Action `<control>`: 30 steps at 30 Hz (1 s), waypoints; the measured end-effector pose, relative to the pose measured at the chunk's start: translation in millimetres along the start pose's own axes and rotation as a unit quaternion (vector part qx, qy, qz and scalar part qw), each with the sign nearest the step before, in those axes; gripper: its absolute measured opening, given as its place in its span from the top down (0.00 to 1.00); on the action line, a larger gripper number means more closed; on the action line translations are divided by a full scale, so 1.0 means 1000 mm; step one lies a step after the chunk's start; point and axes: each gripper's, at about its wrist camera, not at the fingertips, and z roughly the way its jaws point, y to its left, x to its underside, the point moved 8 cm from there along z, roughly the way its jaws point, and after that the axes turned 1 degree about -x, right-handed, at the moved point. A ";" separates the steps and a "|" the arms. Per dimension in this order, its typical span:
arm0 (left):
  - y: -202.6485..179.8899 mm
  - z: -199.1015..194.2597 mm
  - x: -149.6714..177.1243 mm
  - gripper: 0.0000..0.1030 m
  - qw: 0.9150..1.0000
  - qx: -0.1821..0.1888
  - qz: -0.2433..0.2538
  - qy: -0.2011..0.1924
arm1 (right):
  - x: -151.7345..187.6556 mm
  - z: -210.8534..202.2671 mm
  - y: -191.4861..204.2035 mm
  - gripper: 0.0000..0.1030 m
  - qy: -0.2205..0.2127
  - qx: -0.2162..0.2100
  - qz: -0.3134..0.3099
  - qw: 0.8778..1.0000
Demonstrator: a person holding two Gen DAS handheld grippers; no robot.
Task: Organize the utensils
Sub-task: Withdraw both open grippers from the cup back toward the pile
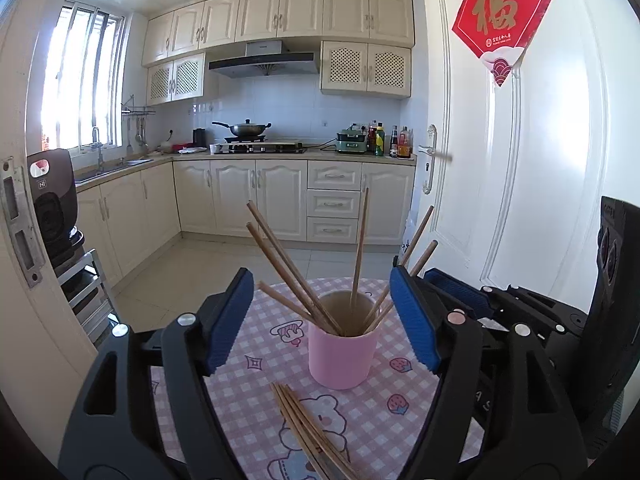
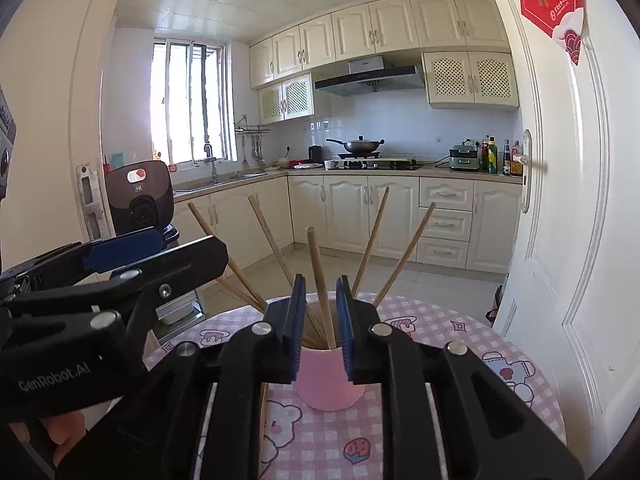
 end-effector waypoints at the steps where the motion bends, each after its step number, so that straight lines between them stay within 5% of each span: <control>1: 0.001 -0.003 0.001 0.29 1.000 0.000 0.001 0.001 | 0.000 -0.002 0.001 0.77 -0.001 0.000 0.000 1.000; 12: 0.031 -0.039 0.017 0.21 0.999 -0.016 -0.032 -0.003 | 0.018 -0.029 0.017 0.65 0.007 -0.003 0.002 1.000; 21: 0.046 -0.036 0.063 0.20 0.998 -0.029 -0.033 0.047 | 0.051 -0.029 0.021 0.63 0.046 -0.010 0.006 0.999; 25: 0.049 -0.028 0.086 0.20 0.994 -0.039 -0.033 0.098 | 0.066 -0.023 0.025 0.61 0.083 -0.027 0.010 0.996; 30: 0.055 -0.012 0.121 0.20 0.978 -0.046 -0.058 0.197 | 0.104 0.001 0.030 0.55 0.183 -0.034 -0.002 0.982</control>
